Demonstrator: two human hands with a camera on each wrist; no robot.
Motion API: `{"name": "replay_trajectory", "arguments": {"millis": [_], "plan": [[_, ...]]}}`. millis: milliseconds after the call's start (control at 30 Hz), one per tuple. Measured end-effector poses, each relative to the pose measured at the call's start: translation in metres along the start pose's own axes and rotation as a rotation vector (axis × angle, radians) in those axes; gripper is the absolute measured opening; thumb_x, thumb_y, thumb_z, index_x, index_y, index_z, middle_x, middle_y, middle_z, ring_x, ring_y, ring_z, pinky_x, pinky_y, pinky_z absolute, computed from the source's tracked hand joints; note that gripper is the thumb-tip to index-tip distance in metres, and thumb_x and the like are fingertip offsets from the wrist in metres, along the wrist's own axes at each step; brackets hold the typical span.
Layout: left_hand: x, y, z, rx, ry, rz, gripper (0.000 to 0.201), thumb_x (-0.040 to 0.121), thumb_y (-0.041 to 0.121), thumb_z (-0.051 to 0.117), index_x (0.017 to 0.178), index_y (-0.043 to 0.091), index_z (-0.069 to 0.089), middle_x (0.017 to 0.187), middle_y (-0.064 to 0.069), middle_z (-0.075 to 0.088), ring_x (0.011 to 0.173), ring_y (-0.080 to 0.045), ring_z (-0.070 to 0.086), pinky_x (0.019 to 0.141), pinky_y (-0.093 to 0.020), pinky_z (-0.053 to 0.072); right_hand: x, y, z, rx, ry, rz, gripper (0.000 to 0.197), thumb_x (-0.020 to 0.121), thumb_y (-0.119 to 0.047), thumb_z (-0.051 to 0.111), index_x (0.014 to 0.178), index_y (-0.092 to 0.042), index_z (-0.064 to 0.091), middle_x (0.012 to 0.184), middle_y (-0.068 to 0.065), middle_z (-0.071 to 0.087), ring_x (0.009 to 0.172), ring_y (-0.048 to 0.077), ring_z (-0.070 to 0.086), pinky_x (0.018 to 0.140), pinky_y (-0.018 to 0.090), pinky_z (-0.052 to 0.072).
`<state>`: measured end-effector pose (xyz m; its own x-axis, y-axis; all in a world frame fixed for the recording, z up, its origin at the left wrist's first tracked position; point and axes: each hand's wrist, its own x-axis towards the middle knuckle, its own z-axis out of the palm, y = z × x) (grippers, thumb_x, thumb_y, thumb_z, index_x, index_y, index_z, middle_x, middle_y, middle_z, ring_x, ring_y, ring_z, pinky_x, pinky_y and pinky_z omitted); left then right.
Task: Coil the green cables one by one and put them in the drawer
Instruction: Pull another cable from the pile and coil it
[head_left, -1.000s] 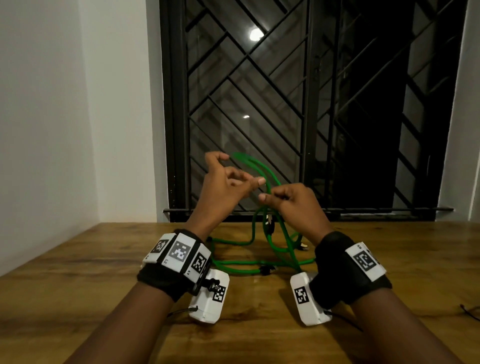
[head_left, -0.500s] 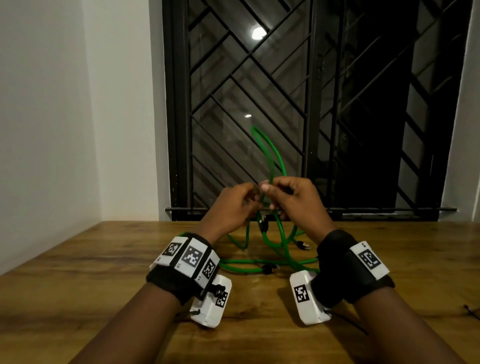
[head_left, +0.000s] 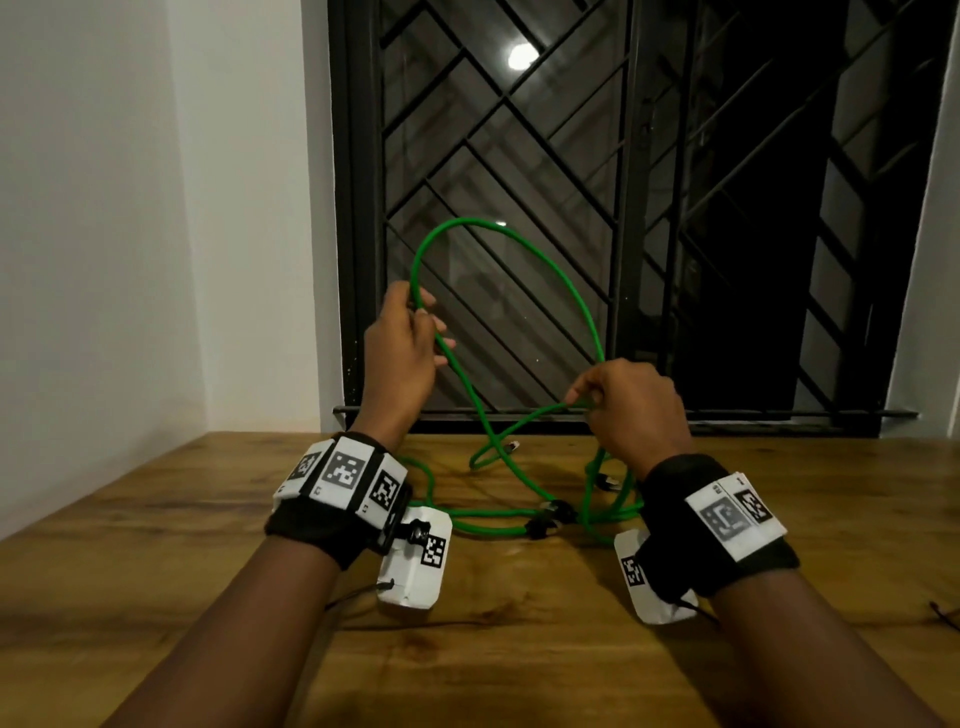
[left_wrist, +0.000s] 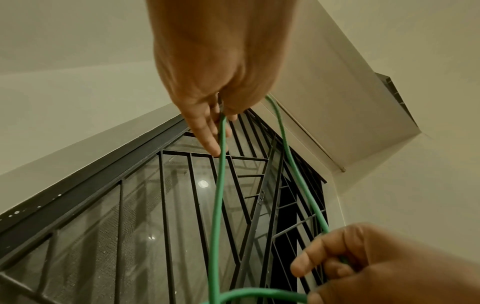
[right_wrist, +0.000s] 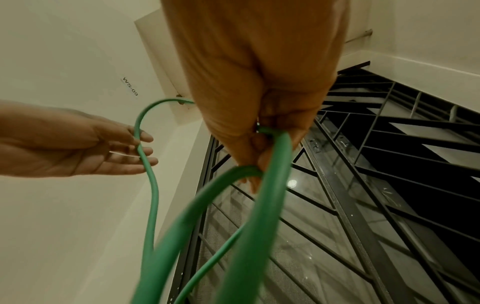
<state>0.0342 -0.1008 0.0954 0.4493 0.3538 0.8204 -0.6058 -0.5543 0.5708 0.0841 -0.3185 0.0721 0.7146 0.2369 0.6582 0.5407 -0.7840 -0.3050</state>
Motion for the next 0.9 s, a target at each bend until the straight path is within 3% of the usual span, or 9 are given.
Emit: {"name": "replay_trajectory", "arguments": {"millis": [67, 167, 267, 400, 500, 600, 667, 767, 900], "plan": [[0.000, 0.003, -0.002, -0.002, 0.069, 0.051, 0.019, 0.104, 0.005, 0.037, 0.111, 0.012, 0.052, 0.090, -0.006, 0.063, 0.082, -0.018, 0.071, 0.068, -0.030, 0.061, 0.002, 0.001, 0.002, -0.015, 0.004, 0.006, 0.028, 0.086, -0.004, 0.070, 0.104, -0.026, 0.074, 0.108, 0.005, 0.072, 0.106, 0.028, 0.067, 0.087, 0.037, 0.054], [0.001, 0.008, -0.003, 0.042, 0.169, 0.177, 0.020, 0.102, 0.005, 0.039, 0.110, 0.013, 0.056, 0.093, -0.006, 0.065, 0.086, -0.017, 0.069, 0.072, -0.039, 0.062, 0.005, 0.001, 0.004, -0.002, -0.153, 0.054, 0.045, 0.079, -0.021, 0.084, 0.121, -0.023, 0.069, 0.111, 0.004, 0.071, 0.108, 0.027, 0.066, 0.093, 0.039, 0.055], [0.004, 0.009, -0.005, 0.104, 0.236, 0.280, 0.023, 0.099, 0.008, 0.041, 0.109, 0.015, 0.060, 0.096, -0.006, 0.065, 0.087, -0.018, 0.066, 0.072, -0.046, 0.059, 0.003, 0.001, 0.003, -0.027, -0.267, 0.053, 0.033, 0.083, -0.022, 0.078, 0.113, -0.032, 0.072, 0.114, -0.006, 0.070, 0.109, 0.019, 0.065, 0.094, 0.038, 0.053], [0.003, 0.012, -0.009, 0.315, 0.356, 0.328, 0.034, 0.100, 0.009, 0.044, 0.125, 0.021, 0.063, 0.100, -0.007, 0.059, 0.086, -0.014, 0.056, 0.066, -0.009, 0.040, -0.002, 0.001, 0.000, -0.123, -0.099, 0.013, 0.027, 0.092, -0.008, 0.061, 0.092, -0.032, 0.073, 0.115, 0.001, 0.070, 0.107, 0.027, 0.065, 0.082, 0.036, 0.049], [0.001, 0.016, -0.012, 0.383, 0.386, 0.320, 0.045, 0.100, 0.008, 0.045, 0.134, 0.033, 0.059, 0.101, -0.004, 0.054, 0.086, -0.007, 0.051, 0.063, -0.003, 0.035, -0.001, 0.004, 0.000, -0.118, -0.072, 0.024, 0.030, 0.091, -0.004, 0.060, 0.086, -0.032, 0.072, 0.107, -0.001, 0.070, 0.103, 0.026, 0.066, 0.074, 0.032, 0.043], [0.004, 0.013, -0.012, 0.304, 0.315, 0.341, 0.043, 0.100, 0.008, 0.048, 0.136, 0.027, 0.059, 0.101, -0.005, 0.060, 0.086, -0.011, 0.056, 0.072, -0.004, 0.040, 0.002, 0.001, 0.000, 0.022, -0.161, 0.008, 0.027, 0.087, -0.008, 0.065, 0.083, -0.034, 0.071, 0.085, -0.013, 0.064, 0.094, 0.018, 0.066, 0.075, 0.029, 0.045], [0.004, 0.013, -0.006, 0.141, 0.219, 0.298, 0.035, 0.099, 0.008, 0.052, 0.131, 0.018, 0.062, 0.103, -0.006, 0.066, 0.085, -0.013, 0.064, 0.080, -0.020, 0.054, 0.003, -0.003, 0.005, 0.169, -0.235, -0.034, 0.021, 0.083, -0.012, 0.071, 0.086, -0.033, 0.073, 0.079, -0.013, 0.065, 0.087, 0.013, 0.067, 0.079, 0.031, 0.053], [-0.004, 0.022, 0.005, -0.088, 0.019, 0.147, 0.023, 0.097, 0.008, 0.058, 0.120, 0.012, 0.064, 0.097, -0.007, 0.070, 0.082, -0.015, 0.072, 0.072, -0.033, 0.060, 0.004, -0.009, 0.010, 0.330, -0.310, -0.109, 0.026, 0.079, -0.016, 0.080, 0.102, -0.028, 0.077, 0.082, -0.010, 0.072, 0.086, 0.006, 0.069, 0.090, 0.035, 0.057], [-0.013, 0.035, 0.018, -0.265, -0.214, 0.076, 0.018, 0.097, 0.008, 0.059, 0.115, 0.008, 0.059, 0.095, -0.008, 0.068, 0.088, -0.023, 0.074, 0.075, -0.048, 0.062, -0.001, -0.019, 0.010, 0.507, -0.425, -0.159, 0.038, 0.074, -0.033, 0.088, 0.109, -0.025, 0.076, 0.097, -0.010, 0.074, 0.097, 0.002, 0.067, 0.087, 0.024, 0.052]]}}
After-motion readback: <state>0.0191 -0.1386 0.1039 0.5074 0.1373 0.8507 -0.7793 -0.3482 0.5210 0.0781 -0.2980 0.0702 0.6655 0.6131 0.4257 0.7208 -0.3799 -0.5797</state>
